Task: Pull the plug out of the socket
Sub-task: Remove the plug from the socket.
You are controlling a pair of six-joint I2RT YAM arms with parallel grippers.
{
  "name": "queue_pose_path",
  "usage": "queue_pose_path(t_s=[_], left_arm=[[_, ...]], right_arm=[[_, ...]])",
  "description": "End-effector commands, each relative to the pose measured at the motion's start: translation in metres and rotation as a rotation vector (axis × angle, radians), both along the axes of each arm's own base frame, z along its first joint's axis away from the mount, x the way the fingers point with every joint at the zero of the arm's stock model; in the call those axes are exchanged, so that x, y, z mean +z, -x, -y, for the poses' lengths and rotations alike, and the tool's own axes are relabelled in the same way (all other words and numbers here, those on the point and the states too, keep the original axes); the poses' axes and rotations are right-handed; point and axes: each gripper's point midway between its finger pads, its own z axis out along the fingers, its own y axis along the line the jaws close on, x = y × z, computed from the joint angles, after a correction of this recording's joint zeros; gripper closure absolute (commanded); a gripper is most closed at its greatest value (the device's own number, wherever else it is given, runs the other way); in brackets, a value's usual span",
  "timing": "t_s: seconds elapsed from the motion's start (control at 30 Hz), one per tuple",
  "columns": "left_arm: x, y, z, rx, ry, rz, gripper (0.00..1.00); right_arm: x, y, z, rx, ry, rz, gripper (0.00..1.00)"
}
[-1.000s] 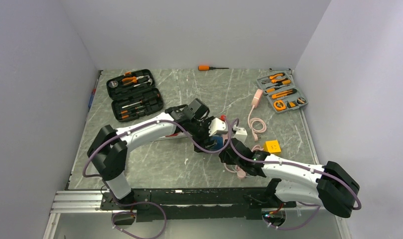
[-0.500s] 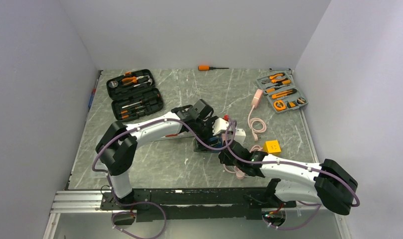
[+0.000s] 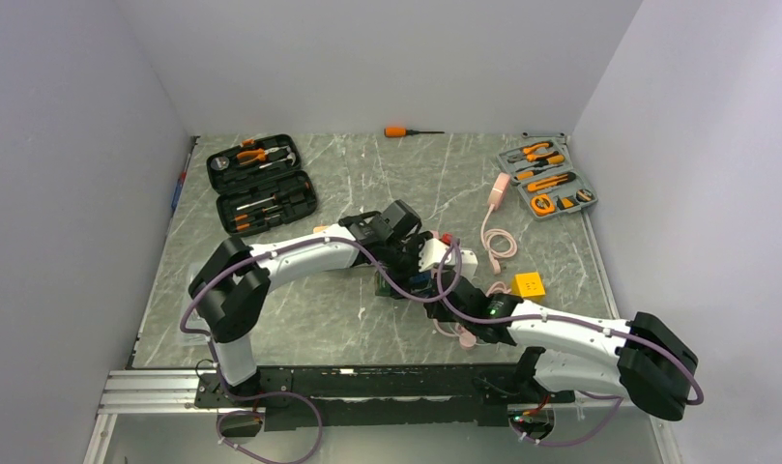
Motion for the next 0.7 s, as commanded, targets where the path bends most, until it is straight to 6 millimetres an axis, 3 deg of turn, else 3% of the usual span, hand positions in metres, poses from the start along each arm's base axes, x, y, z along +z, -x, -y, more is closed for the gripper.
queue_pose_path(t_s=[0.0,0.33,0.57,0.67], left_arm=[[-0.011,0.014,0.001,-0.090,-0.023,0.051,0.15],[-0.023,0.000,0.008,-0.113,-0.056,0.138,0.17],[-0.039,0.005,0.005,-0.115,-0.074,0.113,0.20],[-0.040,0.006,0.007,-0.114,-0.075,0.123,0.25]], right_arm=[[0.066,-0.018,-0.038,0.039,-0.198,0.129,1.00],[0.082,-0.015,-0.045,0.079,-0.252,0.152,1.00],[0.087,-0.015,-0.044,0.072,-0.270,0.161,1.00],[0.090,-0.016,-0.047,0.078,-0.278,0.164,1.00]])
